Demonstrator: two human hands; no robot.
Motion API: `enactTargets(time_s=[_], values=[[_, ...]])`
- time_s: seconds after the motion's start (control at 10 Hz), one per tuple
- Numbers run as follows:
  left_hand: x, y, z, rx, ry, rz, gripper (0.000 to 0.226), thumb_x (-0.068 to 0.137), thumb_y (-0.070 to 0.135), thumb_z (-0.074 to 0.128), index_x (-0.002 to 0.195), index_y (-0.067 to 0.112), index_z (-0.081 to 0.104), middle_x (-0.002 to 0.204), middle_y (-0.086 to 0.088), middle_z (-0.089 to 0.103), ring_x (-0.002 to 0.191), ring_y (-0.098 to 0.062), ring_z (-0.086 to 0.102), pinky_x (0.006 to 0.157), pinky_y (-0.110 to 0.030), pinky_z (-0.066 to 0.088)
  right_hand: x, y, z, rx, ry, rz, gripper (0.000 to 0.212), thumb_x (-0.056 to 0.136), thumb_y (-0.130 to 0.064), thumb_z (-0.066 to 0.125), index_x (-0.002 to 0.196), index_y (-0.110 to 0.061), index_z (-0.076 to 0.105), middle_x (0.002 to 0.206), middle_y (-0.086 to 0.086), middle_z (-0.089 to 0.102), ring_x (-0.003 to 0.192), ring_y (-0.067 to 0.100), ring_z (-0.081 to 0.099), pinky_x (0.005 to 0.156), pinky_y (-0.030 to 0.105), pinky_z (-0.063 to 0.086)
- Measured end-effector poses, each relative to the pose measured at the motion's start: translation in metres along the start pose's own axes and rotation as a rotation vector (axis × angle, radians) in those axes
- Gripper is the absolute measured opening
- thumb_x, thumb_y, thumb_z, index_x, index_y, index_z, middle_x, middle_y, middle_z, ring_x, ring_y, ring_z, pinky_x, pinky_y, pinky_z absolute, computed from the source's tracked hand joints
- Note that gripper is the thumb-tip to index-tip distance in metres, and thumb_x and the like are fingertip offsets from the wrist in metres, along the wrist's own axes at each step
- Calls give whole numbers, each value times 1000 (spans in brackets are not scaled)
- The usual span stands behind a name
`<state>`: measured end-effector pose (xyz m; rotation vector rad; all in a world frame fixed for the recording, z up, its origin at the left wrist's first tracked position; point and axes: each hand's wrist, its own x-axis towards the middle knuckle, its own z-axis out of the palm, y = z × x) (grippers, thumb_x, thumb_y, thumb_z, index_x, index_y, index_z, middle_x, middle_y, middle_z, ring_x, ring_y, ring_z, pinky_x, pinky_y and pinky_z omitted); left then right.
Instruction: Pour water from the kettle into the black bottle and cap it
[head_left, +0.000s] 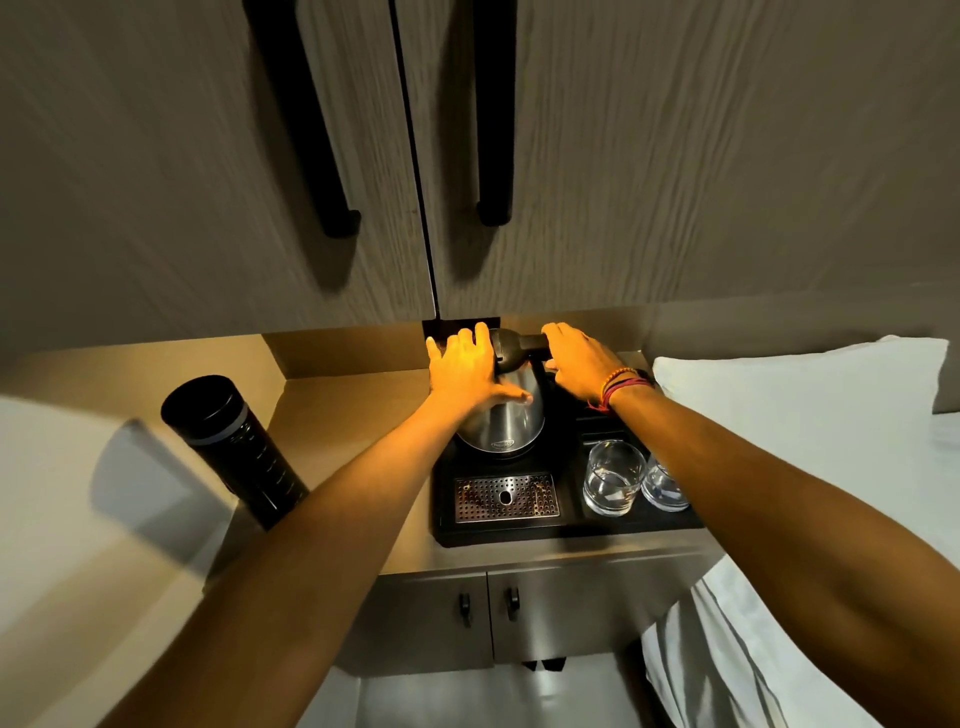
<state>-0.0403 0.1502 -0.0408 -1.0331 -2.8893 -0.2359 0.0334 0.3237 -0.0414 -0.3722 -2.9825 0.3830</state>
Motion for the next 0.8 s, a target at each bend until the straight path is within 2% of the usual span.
enactTargets(time_s=[0.1,0.2,0.3,0.4,0.6,0.7,0.8], values=[[-14,-5,8,-29,50,28,129,67,85,58,156,3,14,158,-15,31,147,-31,28,118,-62,15,-14,5,14,82,48,128,75,92,-23,52,152,-5,11,163,15,16,150,29,19,119,41,27],[-22,-7,13,-18,72,32,124,73,83,54,157,4,8,165,-13,16,153,-28,13,121,-60,11,-23,6,22,59,56,126,77,94,-27,47,153,-4,4,165,14,5,153,26,6,123,36,13],[-31,-5,18,10,69,2,119,79,77,54,158,5,1,167,-11,5,154,-26,3,121,-55,8,-30,8,26,7,113,93,72,92,-17,43,153,-5,8,165,14,8,153,26,8,124,35,11],[-33,0,15,9,51,-23,118,82,73,56,158,5,-3,168,-12,1,154,-27,1,121,-54,7,-27,8,21,-12,93,75,73,87,-10,42,153,-4,10,164,15,9,153,27,8,125,36,10],[-36,7,-7,58,-61,-35,118,84,66,61,157,5,-10,168,-11,-5,154,-27,-3,121,-56,3,-37,-12,0,-146,-64,78,90,83,-19,54,152,2,1,164,21,-1,153,32,3,125,41,11],[-52,6,-30,107,-3,12,111,87,63,59,158,6,-7,168,-10,-3,154,-26,-1,123,-54,5,-64,-31,-14,-140,25,7,85,83,-18,47,152,2,2,163,22,2,153,33,6,125,43,13],[-74,10,-42,119,90,41,105,90,58,58,158,6,-2,168,-11,2,154,-26,3,123,-53,8,-90,-43,-23,-230,137,-96,81,82,-16,47,152,2,10,161,23,15,151,34,17,123,43,20]])
